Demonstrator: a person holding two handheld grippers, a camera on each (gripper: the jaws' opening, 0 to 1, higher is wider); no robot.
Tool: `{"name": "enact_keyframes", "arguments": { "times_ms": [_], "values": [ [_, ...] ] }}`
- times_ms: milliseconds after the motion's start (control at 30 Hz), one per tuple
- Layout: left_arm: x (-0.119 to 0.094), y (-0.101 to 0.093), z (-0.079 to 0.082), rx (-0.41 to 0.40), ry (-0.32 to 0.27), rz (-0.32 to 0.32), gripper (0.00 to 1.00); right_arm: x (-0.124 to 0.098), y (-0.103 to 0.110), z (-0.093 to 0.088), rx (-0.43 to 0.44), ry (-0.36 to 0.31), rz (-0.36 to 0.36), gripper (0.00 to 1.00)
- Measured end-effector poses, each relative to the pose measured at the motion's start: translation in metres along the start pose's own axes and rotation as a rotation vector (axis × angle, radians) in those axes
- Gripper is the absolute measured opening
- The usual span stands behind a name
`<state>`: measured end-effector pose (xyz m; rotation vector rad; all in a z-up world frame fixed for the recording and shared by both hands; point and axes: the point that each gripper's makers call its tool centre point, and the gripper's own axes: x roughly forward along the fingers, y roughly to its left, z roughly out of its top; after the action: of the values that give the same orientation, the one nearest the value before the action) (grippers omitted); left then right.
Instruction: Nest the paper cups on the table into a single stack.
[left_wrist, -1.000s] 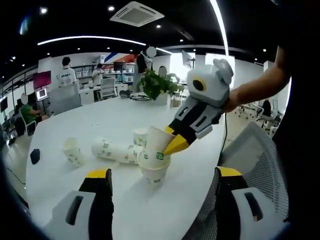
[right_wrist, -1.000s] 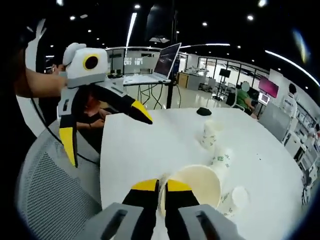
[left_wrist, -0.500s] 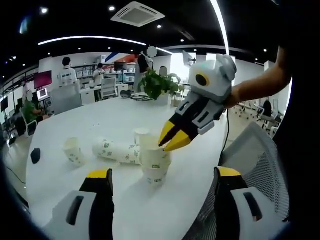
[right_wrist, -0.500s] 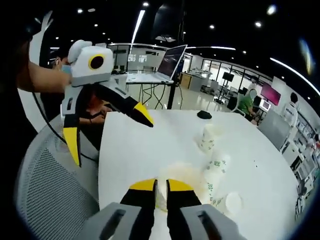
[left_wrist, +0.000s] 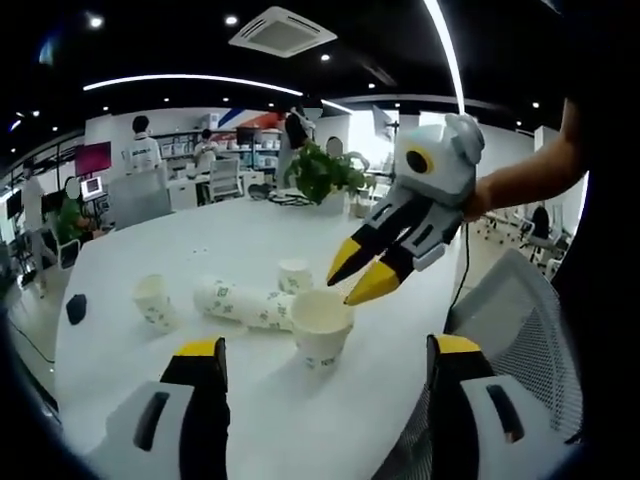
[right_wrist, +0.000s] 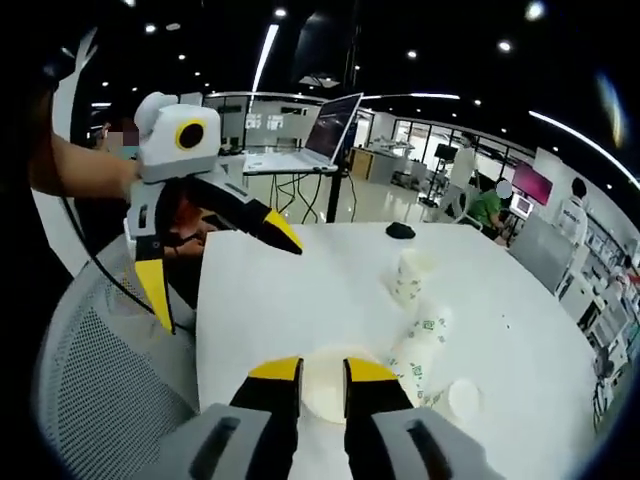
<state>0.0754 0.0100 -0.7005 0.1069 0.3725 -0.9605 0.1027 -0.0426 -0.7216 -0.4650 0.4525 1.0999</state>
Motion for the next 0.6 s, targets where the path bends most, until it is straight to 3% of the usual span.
{"name": "enact_keyframes", "arguments": {
  "times_ms": [233,600],
  "values": [
    [0.002,0.015,0.008,-0.011,-0.014,0.032,0.79,-0.011,-0.007,-0.001,0.085,-0.036,-0.05,0.34],
    [0.008,0.069,0.03,-0.028,-0.065,0.132,0.84,-0.031,-0.021,-0.018,0.234,-0.101,-0.16,0.62]
  ]
}}
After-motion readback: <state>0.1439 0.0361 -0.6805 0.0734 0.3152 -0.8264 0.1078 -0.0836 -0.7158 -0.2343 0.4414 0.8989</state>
